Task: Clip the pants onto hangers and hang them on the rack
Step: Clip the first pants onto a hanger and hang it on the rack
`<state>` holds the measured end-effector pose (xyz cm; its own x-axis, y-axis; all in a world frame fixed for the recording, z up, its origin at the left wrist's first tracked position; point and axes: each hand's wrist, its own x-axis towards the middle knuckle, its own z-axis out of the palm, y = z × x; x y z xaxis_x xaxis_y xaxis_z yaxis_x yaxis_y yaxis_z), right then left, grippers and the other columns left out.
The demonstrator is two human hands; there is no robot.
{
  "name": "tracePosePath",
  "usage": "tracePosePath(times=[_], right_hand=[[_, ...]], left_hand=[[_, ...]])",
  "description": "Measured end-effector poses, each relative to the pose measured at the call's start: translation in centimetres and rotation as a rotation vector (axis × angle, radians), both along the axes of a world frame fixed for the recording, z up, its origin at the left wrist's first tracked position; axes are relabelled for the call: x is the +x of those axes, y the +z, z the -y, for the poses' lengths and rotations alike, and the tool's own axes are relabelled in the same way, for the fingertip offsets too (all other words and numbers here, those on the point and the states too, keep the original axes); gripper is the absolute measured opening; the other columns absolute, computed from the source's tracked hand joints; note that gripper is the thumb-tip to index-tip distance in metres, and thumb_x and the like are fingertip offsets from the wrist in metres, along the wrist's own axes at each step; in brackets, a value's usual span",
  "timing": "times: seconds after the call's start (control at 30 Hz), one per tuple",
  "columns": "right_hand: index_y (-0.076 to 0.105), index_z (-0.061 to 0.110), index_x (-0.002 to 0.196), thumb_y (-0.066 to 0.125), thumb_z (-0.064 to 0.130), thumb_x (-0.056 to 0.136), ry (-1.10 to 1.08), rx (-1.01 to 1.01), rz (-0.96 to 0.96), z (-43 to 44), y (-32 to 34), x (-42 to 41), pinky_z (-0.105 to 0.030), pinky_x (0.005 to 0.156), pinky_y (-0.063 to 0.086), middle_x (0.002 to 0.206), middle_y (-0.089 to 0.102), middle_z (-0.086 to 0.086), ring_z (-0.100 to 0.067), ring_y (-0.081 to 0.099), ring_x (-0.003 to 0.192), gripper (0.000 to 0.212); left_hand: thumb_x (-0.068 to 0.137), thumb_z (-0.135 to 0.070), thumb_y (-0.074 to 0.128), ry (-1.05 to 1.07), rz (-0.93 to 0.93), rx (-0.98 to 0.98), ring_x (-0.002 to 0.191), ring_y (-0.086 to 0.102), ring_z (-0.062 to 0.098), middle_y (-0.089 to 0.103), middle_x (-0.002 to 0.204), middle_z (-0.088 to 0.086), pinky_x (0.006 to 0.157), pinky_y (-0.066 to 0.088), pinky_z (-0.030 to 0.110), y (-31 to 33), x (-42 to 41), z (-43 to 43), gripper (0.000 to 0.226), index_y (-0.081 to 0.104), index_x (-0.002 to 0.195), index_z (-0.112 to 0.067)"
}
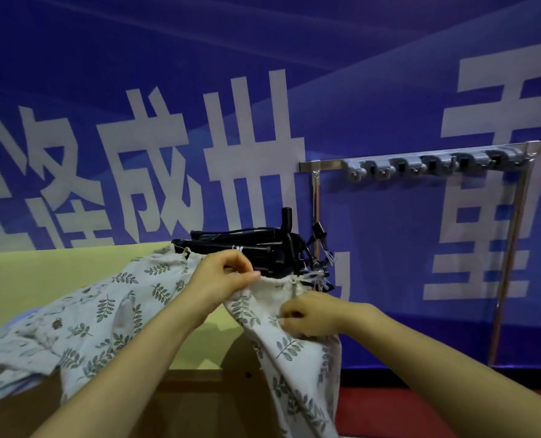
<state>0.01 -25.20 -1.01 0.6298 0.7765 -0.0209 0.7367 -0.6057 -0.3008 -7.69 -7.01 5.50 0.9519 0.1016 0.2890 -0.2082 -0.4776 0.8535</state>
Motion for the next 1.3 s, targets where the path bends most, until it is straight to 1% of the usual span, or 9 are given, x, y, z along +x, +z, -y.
tracePosePath(times=[0.13,0.27,0.43,0.57,0.67,0.8,0.9,1.13,1.3], right_hand=[[0.065,0.016,0.088,0.035,0.049,0.098,-0.172,0.176,-0.276,1.3,1.7,-1.2,-0.027,0.078,0.045,0.077,0.057,0.002,-0.013,0.053,0.072,0.045],[0.057,0.020,0.129,0.045,0.033,0.098,-0.061,-0.117,-0.264,1.2,3.4,-3.2,-0.034,0.109,0.036,0.135,0.055,0.000,-0.017,0.052,0.122,0.036],[0.044,0.019,0.139,0.056,0.033,0.091,0.088,-0.545,-0.441,-1.6,3.6,-6.7,-0.039,0.089,0.051,0.137,0.049,-0.013,-0.035,0.056,0.115,0.052],[0.046,0.002,0.136,0.053,0.042,0.093,0.029,-0.540,-0.181,-3.5,3.5,-8.2,-0.030,0.066,0.050,0.114,0.060,-0.019,-0.028,0.056,0.079,0.059],[0.055,0.010,0.129,0.058,0.050,0.088,-0.066,-0.177,-0.114,-3.4,3.0,-7.7,-0.036,0.092,0.049,0.127,0.059,-0.007,-0.024,0.058,0.108,0.057],[0.070,0.010,0.101,0.063,0.037,0.088,-0.226,0.370,-0.353,-3.7,1.7,-5.4,-0.022,0.058,0.042,0.084,0.068,-0.001,-0.008,0.052,0.061,0.031],[0.067,0.010,0.095,0.061,0.029,0.091,-0.409,0.601,-0.328,-5.1,0.3,-3.0,-0.021,0.055,0.042,0.074,0.065,0.001,-0.006,0.052,0.057,0.020],[0.067,0.010,0.101,0.061,0.024,0.091,-0.582,0.457,-0.035,-9.9,-3.0,1.9,-0.027,0.066,0.045,0.100,0.071,-0.007,-0.018,0.063,0.085,0.018],[0.066,0.016,0.102,0.059,0.038,0.091,-0.660,0.353,0.149,-11.3,-3.6,2.6,-0.027,0.061,0.040,0.096,0.070,-0.004,-0.023,0.065,0.089,0.025]], left_hand=[[0.080,-0.021,0.073,0.057,-0.101,0.441,0.094,0.058,0.013,0.062,0.101,-0.003,0.070,0.046,0.022,-0.6,-0.1,-1.6,0.011,0.066,0.088,-0.019],[0.081,-0.019,0.070,-0.028,-0.226,0.663,0.097,0.055,0.010,0.058,0.095,-0.014,0.078,0.043,0.021,-1.1,-1.8,-1.8,0.007,0.068,0.084,-0.025],[0.084,-0.016,0.067,-0.483,-0.651,0.707,0.116,0.055,0.002,0.061,0.126,-0.013,0.103,0.043,0.022,-1.9,-5.3,-3.7,0.030,0.069,0.113,-0.025],[0.084,-0.019,0.068,-0.324,-0.572,0.360,0.113,0.055,0.002,0.056,0.126,-0.013,0.092,0.045,0.016,-3.4,-6.3,-5.9,0.035,0.064,0.118,-0.029],[0.086,-0.023,0.064,-0.042,-0.388,0.025,0.102,0.063,0.017,0.064,0.115,-0.001,0.088,0.053,0.031,-5.2,-6.1,-6.9,0.019,0.071,0.102,-0.030],[0.082,-0.053,0.054,0.142,-0.264,-0.165,0.109,0.060,0.025,0.067,0.116,-0.001,0.104,0.041,0.050,-7.3,-5.2,-8.0,0.027,0.076,0.085,-0.038],[0.094,-0.044,0.044,0.153,-0.220,-0.218,0.099,0.054,0.014,0.059,0.113,-0.007,0.092,0.042,0.031,-8.3,-4.3,-7.5,0.033,0.073,0.094,-0.028],[0.097,-0.044,0.035,0.073,-0.300,-0.296,0.107,0.058,0.014,0.066,0.115,-0.004,0.101,0.039,0.033,-9.3,-1.6,-8.6,0.047,0.077,0.090,-0.025],[0.099,-0.039,0.036,0.105,-0.293,-0.334,0.094,0.067,0.022,0.074,0.100,0.006,0.082,0.052,0.032,-9.7,-0.4,-8.9,0.049,0.078,0.084,-0.019]])
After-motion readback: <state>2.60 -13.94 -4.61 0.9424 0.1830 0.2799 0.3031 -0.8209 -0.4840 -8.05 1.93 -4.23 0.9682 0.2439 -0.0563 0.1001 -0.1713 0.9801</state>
